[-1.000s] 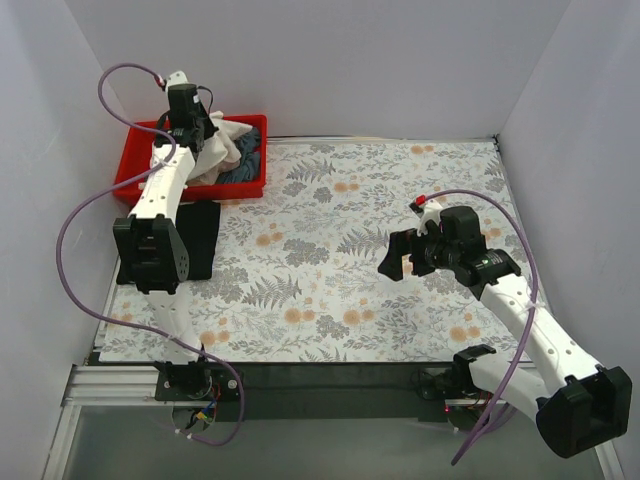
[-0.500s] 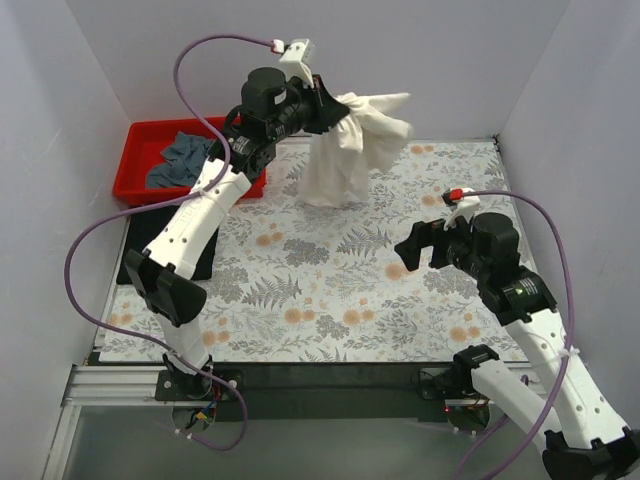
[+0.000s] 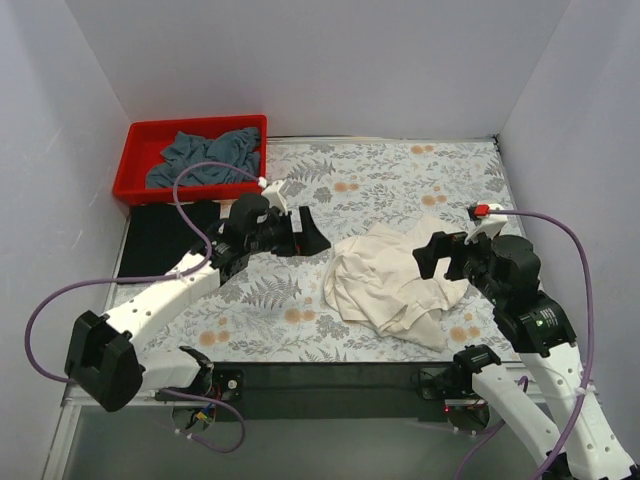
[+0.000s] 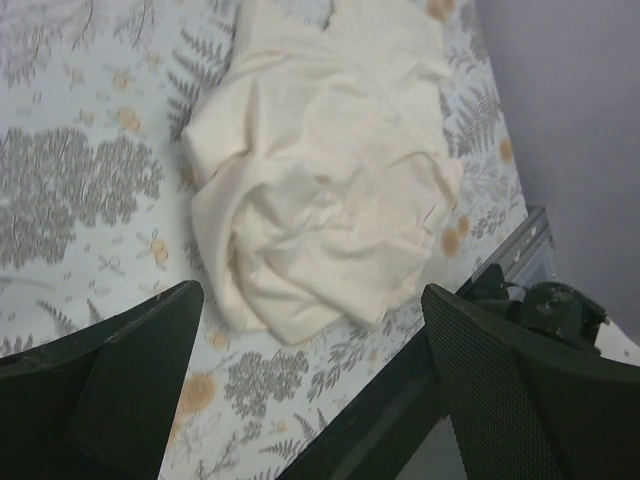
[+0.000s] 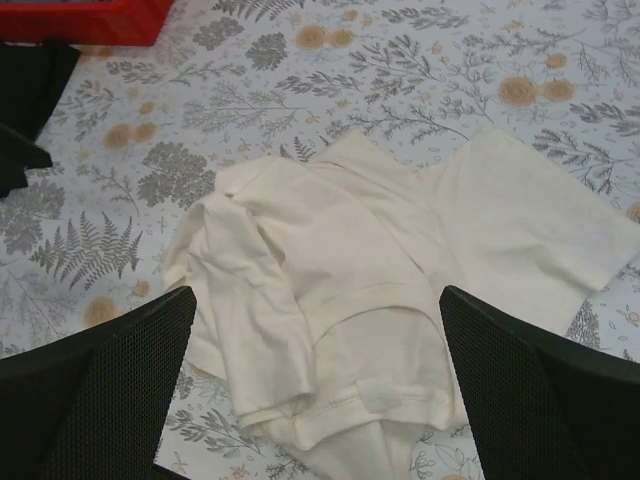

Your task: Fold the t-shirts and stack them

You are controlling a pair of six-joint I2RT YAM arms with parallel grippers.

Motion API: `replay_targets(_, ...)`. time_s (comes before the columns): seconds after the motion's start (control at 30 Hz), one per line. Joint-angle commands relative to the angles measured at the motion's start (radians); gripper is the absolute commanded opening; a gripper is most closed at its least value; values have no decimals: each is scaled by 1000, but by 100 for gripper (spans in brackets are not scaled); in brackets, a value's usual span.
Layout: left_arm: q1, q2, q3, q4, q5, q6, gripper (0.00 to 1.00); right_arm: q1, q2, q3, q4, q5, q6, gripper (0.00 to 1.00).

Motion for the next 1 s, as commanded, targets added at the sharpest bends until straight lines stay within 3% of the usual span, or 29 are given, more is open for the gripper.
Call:
replay_targets(0.0,-16,-144,-119,4,-58,-60,84,-6,6,-37,-47,88,43,98)
replay_targets(0.17,-58,-95,-106,-12,-21,1,84,-6,102,-86,-96,107,118,96)
replay_targets(0.33,-256,147,92,-27,-25,177,84,-38,200,-153,-102,154,182,89)
replay_targets(0.5,-440,351,228,-52,-70,299,81,-147,293,-166,-84,87,176,87)
replay_targets(0.73,-539,543,354,-55,-119,386,77,-357,357,-189,-55,-69,175,86)
replay_targets(0.97,-549,618,370,-56,-186,411,73,-431,386,-244,-33,-165,170,82)
